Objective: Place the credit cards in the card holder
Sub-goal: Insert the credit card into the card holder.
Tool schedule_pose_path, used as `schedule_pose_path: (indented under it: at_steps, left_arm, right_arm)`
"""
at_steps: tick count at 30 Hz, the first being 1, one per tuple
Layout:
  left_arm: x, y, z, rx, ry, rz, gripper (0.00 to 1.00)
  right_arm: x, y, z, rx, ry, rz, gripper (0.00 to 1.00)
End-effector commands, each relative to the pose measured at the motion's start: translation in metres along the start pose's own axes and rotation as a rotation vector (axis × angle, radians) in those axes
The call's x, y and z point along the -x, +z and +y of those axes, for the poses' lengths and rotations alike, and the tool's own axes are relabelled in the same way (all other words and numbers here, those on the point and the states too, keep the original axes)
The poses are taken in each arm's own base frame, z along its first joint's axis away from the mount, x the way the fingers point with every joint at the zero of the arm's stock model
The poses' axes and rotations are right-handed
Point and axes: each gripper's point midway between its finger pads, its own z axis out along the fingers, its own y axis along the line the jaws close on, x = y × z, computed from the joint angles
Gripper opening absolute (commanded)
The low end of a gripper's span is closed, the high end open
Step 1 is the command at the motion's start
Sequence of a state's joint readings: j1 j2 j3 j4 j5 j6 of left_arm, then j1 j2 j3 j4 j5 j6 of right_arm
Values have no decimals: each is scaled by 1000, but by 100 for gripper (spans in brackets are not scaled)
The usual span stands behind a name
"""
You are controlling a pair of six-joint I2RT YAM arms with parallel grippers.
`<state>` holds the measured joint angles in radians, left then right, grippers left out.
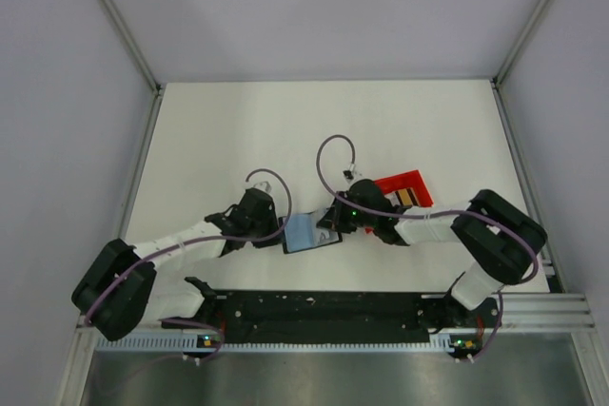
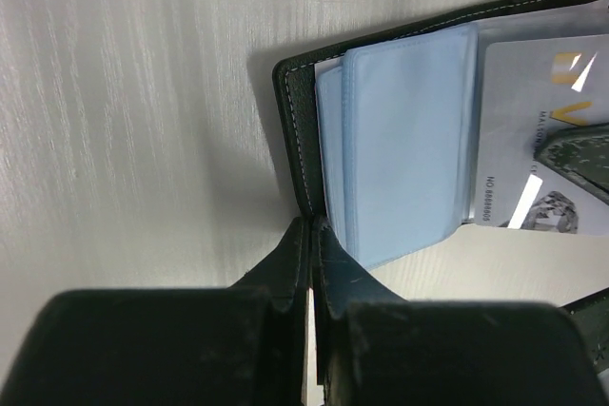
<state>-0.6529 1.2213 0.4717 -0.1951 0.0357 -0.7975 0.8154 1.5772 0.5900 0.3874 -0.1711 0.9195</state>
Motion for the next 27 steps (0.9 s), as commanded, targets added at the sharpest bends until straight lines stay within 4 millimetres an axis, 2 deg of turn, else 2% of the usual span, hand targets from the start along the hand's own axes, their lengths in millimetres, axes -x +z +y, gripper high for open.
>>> schedule_pose_path:
  at_steps: [1,12,27]
  left_arm:
    - [5,1,-3,3,32,-1,0]
    - [3,3,-8,-17,37,17,0]
    - [-2,5,-10,-42,30,34,0]
  right_arm:
    - [2,12,7,38,-5,12,0]
    - [-10,25,3,69,47,47,0]
    - [-18,26,-9,25,146,53,0]
